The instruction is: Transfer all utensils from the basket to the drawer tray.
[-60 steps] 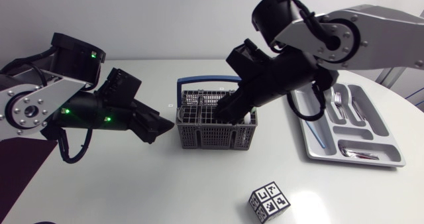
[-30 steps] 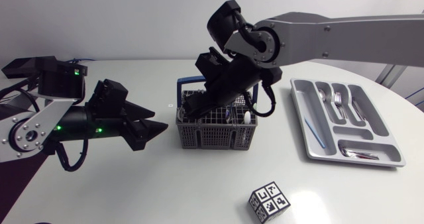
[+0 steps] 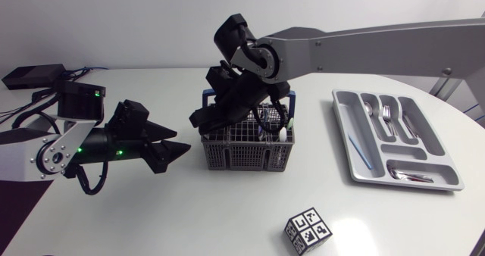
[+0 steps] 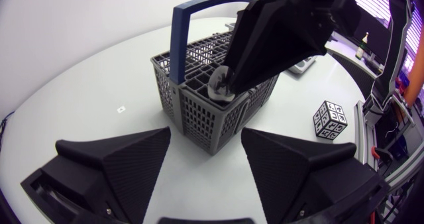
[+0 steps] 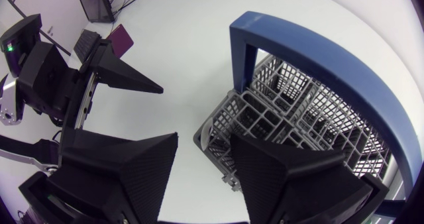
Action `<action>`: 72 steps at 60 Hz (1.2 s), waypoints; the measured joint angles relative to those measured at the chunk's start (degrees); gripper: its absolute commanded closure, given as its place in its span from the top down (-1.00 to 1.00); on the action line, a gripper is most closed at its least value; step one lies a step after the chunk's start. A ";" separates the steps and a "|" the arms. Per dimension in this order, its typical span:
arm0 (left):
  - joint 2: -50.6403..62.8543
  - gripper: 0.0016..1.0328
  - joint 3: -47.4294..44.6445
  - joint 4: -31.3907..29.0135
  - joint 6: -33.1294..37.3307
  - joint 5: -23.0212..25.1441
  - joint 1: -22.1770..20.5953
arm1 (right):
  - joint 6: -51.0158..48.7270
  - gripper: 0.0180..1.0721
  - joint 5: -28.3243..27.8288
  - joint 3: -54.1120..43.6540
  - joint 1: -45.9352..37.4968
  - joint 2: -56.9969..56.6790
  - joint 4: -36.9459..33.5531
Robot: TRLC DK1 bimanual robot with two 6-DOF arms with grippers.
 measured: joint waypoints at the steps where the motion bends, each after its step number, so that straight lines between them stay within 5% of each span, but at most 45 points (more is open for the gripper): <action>1: 0.09 0.45 0.00 0.09 0.02 0.22 0.02 | 0.13 -0.16 0.02 0.11 0.11 0.11 0.00; 11: 0.33 0.45 0.00 0.13 1.09 0.81 0.63 | 0.42 -0.59 0.02 0.50 0.48 0.92 0.39; 23: 0.96 0.45 0.00 0.11 1.51 2.10 1.25 | 0.42 -0.81 0.24 0.61 0.48 0.92 1.33; 72: -3.52 0.45 0.00 -5.33 1.53 2.32 -0.17 | 0.90 -0.87 -7.26 0.59 -1.07 -6.21 1.05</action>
